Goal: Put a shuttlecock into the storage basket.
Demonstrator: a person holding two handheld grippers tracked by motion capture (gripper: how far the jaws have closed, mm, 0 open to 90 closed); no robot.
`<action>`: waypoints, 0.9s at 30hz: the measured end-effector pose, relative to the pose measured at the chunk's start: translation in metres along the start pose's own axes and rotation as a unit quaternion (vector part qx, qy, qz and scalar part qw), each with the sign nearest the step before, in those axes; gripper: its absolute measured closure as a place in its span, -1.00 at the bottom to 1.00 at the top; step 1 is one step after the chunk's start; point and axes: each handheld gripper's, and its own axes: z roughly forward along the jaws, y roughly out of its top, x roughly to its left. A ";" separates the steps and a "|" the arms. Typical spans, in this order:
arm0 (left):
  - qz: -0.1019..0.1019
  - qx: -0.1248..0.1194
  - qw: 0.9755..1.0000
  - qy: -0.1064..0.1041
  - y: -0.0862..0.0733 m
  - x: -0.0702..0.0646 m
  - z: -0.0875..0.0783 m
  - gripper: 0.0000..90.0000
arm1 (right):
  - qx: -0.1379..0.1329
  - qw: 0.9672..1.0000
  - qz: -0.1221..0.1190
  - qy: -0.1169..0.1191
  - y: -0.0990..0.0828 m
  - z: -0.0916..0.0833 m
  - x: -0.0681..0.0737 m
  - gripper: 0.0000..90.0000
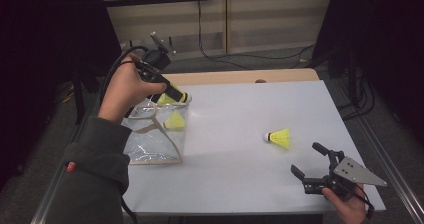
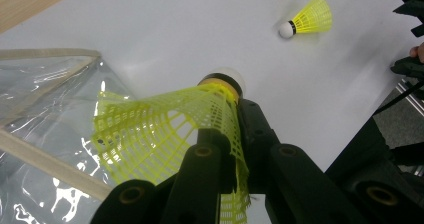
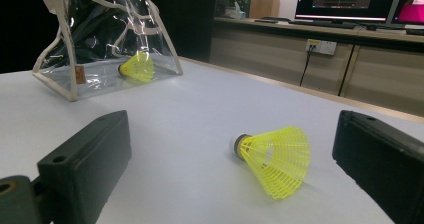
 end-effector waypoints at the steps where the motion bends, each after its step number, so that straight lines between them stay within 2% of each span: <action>1: 0.000 0.000 1.000 -0.001 0.000 0.000 0.000 0.93 | 0.001 1.000 0.000 0.000 0.000 0.000 0.000 -0.95; 19: -0.015 -0.002 1.000 0.014 -0.003 0.009 -0.005 0.93 | -0.001 1.000 -0.001 0.000 0.000 0.000 0.000 -0.95; 27: -0.012 0.000 1.000 0.021 -0.004 0.013 -0.007 0.93 | -0.001 1.000 -0.001 0.000 0.000 0.000 0.000 -0.96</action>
